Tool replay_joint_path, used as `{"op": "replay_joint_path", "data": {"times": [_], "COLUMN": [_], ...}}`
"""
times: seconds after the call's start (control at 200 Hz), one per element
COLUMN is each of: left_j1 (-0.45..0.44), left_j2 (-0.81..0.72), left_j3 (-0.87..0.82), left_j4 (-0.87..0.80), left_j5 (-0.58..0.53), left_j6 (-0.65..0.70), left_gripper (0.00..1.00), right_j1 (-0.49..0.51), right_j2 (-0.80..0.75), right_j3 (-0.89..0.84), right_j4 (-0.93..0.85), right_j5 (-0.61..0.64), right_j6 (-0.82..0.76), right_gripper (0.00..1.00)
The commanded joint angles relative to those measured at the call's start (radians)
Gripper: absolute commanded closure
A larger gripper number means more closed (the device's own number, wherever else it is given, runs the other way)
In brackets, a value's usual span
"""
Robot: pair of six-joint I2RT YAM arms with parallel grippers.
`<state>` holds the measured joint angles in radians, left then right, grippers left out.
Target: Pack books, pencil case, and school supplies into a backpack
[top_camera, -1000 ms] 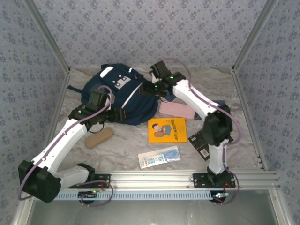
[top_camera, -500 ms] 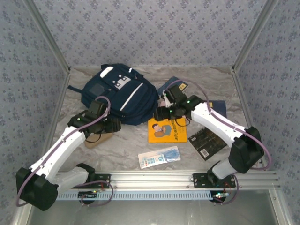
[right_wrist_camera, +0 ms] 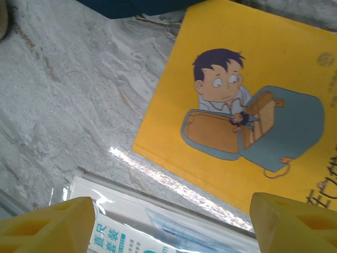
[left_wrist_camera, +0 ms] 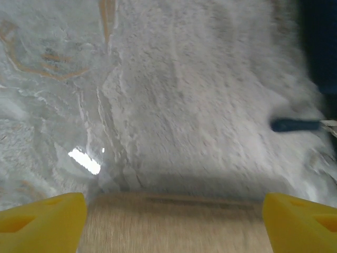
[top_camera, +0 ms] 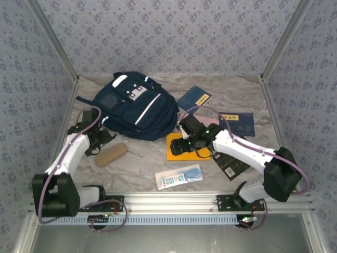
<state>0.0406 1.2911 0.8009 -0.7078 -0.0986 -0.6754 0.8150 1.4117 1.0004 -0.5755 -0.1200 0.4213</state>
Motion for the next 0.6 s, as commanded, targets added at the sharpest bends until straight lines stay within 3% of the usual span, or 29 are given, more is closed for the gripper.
{"op": "replay_joint_path", "data": {"times": [0.0,0.105,0.345,0.595], "left_j1": [0.052,0.067,0.066,0.060], "left_j2": [0.094,0.142,0.038,-0.082], "left_j3": [-0.008,-0.021,-0.150,-0.239], "left_j4": [0.106,0.136,0.211,0.206], "left_j5": [0.139,0.245,0.409,0.486], "left_j6": [-0.030,-0.040,-0.100,-0.107], "left_gripper": [0.14,0.14,0.14,0.14], "right_j1": [0.014,0.015,0.010,0.003], "right_j2": [-0.028,-0.039,-0.054,-0.046], "right_j3": [-0.029,-0.060,-0.100,-0.097], "right_j4": [0.050,0.067,0.077,0.078], "right_j5": [-0.025,-0.039,-0.073,-0.093], "right_j6": [0.015,0.015,0.001,-0.008], "right_gripper": [0.21,0.20,0.20,0.19]}}
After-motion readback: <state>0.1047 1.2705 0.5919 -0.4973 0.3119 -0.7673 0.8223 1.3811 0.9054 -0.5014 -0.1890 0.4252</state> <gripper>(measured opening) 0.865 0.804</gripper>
